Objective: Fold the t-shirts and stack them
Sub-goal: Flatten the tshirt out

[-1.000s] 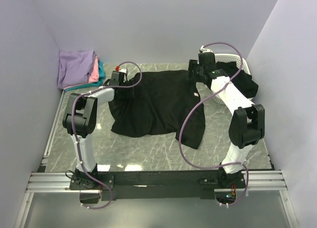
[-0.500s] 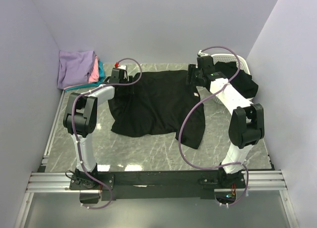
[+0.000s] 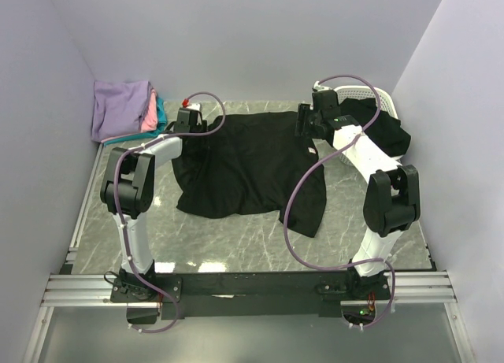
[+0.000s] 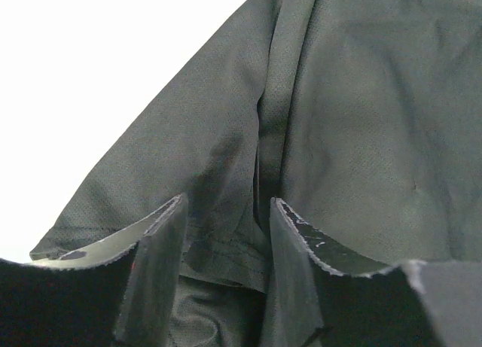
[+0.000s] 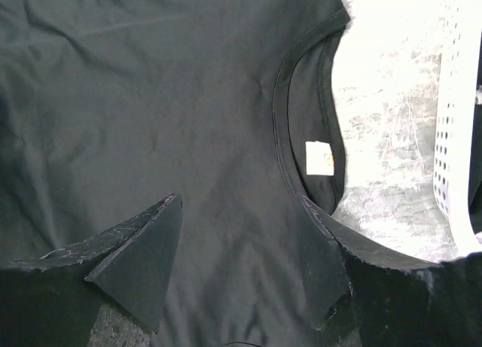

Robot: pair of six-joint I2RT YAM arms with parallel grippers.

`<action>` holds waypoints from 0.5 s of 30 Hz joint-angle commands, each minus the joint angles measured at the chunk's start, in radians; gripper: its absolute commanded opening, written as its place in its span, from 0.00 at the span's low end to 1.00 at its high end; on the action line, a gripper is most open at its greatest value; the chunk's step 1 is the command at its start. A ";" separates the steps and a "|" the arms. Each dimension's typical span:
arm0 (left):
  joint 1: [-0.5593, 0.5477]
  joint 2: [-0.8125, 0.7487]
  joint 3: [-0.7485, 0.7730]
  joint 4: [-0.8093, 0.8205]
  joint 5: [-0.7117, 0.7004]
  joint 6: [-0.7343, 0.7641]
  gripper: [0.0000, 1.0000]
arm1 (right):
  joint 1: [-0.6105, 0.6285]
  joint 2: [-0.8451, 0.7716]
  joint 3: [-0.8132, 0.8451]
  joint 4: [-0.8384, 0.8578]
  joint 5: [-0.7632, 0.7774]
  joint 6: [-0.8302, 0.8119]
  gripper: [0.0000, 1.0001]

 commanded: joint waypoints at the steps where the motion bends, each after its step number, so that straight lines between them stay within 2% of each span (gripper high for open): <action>1: -0.005 0.016 0.027 0.033 -0.007 -0.006 0.51 | 0.007 -0.011 0.009 0.018 -0.003 -0.006 0.68; 3: -0.005 0.025 0.041 0.020 -0.011 -0.006 0.39 | 0.007 -0.013 0.012 0.017 -0.003 -0.008 0.67; 9: -0.005 0.058 0.085 -0.013 -0.011 0.001 0.19 | 0.007 -0.011 0.012 0.010 0.002 -0.015 0.67; 11: -0.003 0.067 0.094 -0.024 -0.013 0.004 0.03 | 0.007 -0.011 0.012 0.013 0.000 -0.017 0.67; 15: -0.005 0.045 0.117 -0.058 -0.024 0.029 0.01 | 0.007 -0.007 0.015 0.009 -0.003 -0.017 0.67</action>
